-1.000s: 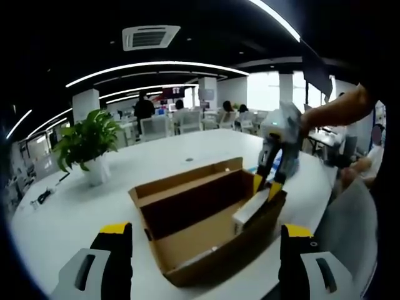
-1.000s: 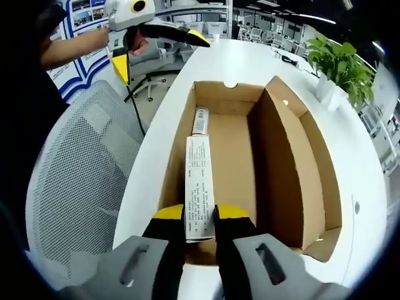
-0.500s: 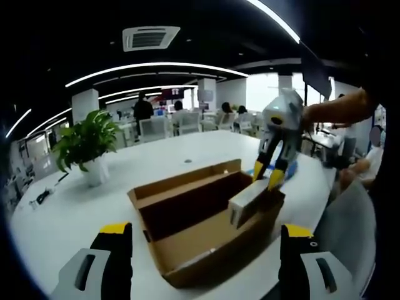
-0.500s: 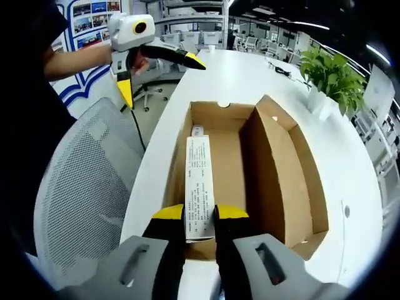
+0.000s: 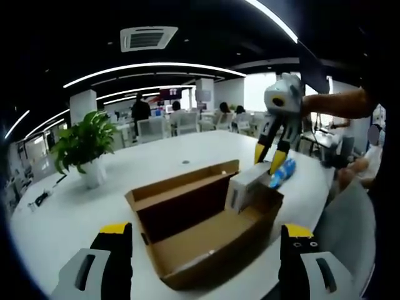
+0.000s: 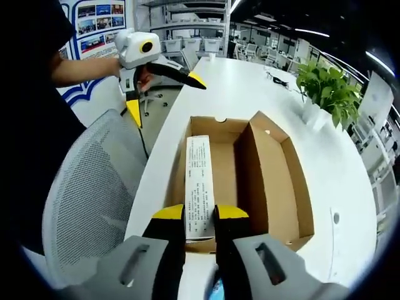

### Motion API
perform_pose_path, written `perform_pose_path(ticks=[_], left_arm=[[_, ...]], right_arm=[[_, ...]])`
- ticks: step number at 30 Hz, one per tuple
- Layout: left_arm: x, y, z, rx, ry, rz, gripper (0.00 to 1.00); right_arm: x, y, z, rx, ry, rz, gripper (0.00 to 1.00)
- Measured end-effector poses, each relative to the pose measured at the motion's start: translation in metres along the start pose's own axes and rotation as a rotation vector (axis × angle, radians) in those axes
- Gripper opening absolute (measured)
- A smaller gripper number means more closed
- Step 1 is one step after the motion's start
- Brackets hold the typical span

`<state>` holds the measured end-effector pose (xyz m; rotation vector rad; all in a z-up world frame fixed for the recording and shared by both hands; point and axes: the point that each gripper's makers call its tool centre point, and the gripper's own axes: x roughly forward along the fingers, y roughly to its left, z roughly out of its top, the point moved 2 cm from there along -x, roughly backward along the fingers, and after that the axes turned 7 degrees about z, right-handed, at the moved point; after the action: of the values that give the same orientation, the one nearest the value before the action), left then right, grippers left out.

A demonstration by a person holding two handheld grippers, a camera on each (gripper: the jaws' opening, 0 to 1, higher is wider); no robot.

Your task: Operate the shoe box by opening the lid, removing the specified soft item, and placing it in the target area until the item is outside and the box remains undamaged.

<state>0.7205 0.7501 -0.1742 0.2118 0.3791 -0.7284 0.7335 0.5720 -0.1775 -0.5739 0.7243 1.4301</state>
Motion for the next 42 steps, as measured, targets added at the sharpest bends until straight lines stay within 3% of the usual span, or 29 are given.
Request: perform_pose_path(ticks=[18,31,42], left_arm=[[0.005,-0.003,0.004,0.002,-0.003,-0.019,1.00],[0.008,0.006,-0.003,-0.007,-0.007,-0.029,1.00],[0.008,0.002,0.003,-0.008,-0.030,-0.028,1.00]], right_arm=[[-0.048,-0.006,-0.015,0.009,-0.005,-0.028,0.14],[-0.084,-0.016,-0.049,0.046,-0.006,-0.066,0.14],[-0.113,-0.031,-0.076,0.052,-0.007,-0.107,0.14]])
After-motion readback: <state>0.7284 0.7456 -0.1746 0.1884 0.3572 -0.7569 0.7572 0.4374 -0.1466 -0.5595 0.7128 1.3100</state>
